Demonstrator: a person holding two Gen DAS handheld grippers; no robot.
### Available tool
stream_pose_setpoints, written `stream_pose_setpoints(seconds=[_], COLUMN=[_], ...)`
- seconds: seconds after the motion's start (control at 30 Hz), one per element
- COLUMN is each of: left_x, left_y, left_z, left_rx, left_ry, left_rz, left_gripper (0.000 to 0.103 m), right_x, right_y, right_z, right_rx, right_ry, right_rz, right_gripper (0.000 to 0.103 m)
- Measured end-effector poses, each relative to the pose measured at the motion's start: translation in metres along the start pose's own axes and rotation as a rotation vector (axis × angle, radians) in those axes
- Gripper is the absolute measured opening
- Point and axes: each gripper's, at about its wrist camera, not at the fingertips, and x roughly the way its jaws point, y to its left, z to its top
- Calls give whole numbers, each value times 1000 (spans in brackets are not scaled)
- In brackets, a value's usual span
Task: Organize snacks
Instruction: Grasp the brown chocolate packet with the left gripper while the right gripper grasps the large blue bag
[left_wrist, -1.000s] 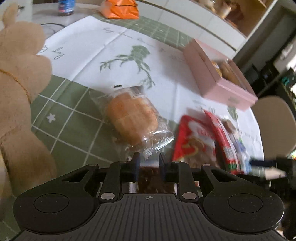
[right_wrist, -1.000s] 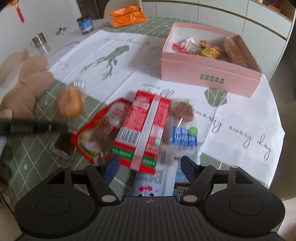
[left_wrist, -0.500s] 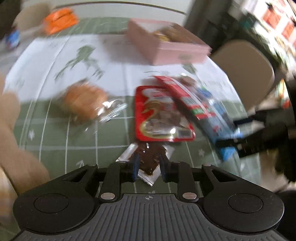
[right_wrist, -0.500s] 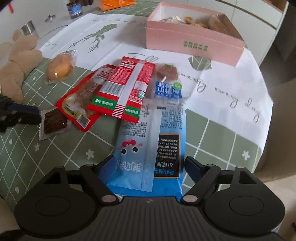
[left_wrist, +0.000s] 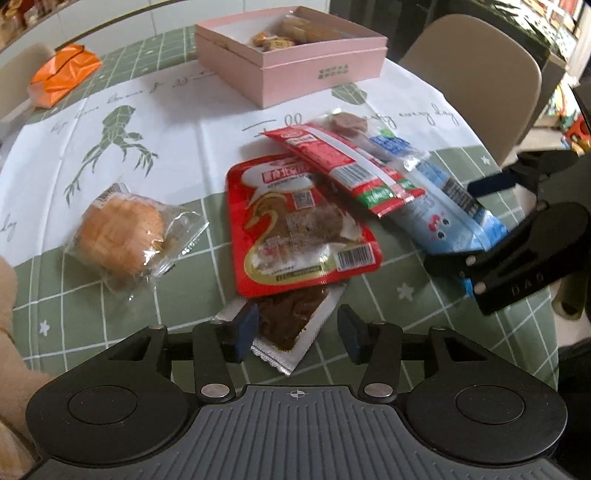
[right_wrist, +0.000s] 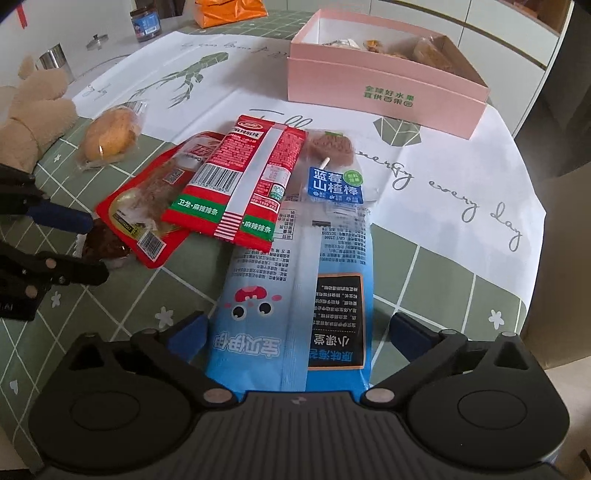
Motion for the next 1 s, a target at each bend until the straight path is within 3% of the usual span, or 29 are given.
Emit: stream_pose_setpoints(seconds=[0.07, 0.1, 0.23, 0.53, 0.77, 1.0], left_x=[0, 0, 3, 0, -19, -8], left_y=[4, 5, 22, 26, 23, 23], left_z=[1, 1, 0, -7, -3, 15], left_rx=[-16, -14, -46, -29, -17, -113], left_ry=[-5, -7, -2, 8, -45, -68], left_rz=[6, 24, 84, 21, -12, -89], left_gripper=[50, 45, 57, 54, 53, 53], right_x=[-1, -1, -1, -2, -2, -2], right_y=[0, 1, 1, 1, 2, 5], right_z=[-2, -2, -2, -3, -5, -5], right_rx=[1, 1, 4, 18, 21, 37], right_ry=[-10, -14, -16, -29, -39, -52], right_rz=[0, -1, -3, -10, -12, -21], right_gripper=[103, 103, 103, 103, 103, 103])
